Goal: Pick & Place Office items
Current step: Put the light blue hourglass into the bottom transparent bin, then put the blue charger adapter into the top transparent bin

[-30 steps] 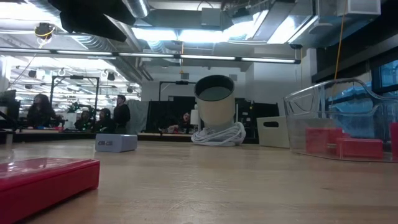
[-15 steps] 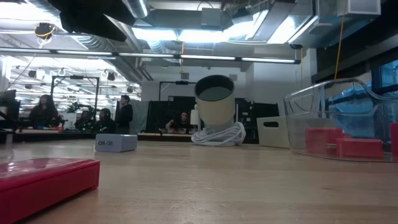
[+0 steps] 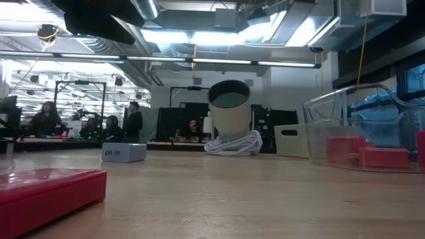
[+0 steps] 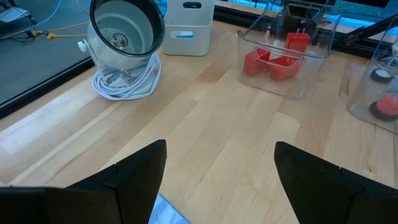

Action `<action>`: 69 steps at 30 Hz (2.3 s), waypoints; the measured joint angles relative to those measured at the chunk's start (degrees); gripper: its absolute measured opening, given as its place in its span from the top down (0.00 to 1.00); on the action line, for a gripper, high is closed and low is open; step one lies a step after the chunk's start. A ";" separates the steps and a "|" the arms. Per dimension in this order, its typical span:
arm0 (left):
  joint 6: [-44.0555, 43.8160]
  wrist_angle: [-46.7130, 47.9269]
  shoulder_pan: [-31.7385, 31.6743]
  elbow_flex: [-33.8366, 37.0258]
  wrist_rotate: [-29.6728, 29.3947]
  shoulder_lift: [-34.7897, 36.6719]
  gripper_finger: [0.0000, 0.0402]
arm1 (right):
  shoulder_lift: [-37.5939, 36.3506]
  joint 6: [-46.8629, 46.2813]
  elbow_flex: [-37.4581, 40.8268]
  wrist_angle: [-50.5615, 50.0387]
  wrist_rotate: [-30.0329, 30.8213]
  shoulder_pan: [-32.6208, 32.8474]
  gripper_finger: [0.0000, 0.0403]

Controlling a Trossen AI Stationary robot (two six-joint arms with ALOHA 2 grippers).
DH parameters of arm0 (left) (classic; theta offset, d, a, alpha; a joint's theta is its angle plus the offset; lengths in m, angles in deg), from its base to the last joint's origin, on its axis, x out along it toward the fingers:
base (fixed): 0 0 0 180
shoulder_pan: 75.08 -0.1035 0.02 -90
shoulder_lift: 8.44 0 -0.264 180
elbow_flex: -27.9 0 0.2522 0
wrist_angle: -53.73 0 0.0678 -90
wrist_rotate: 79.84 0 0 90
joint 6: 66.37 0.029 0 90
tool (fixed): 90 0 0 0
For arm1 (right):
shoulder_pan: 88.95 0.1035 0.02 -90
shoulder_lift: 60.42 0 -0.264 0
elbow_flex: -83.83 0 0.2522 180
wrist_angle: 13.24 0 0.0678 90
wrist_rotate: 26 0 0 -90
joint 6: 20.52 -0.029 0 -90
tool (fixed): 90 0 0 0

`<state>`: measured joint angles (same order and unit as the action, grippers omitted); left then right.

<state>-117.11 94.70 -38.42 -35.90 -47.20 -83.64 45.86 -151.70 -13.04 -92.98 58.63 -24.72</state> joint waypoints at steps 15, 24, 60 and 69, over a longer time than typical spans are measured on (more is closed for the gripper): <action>0.02 0.00 0.00 0.00 0.00 -0.02 0.26 | 0.00 -0.07 0.00 -0.28 1.72 0.00 0.39; 0.39 -0.72 0.00 -0.02 0.07 0.00 0.26 | -2.65 1.56 0.00 -1.11 -8.73 -0.04 0.38; -36.85 17.31 1.40 -0.04 45.69 -0.02 0.26 | -11.98 42.83 -0.07 -5.57 45.28 -6.66 0.42; -46.19 20.05 5.67 -0.04 53.16 -0.02 0.26 | -11.98 53.79 -0.07 -5.57 47.38 -10.63 0.42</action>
<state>-163.30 114.75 -32.75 -35.94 5.96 -83.67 33.88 -97.91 -13.10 -98.54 106.02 -35.35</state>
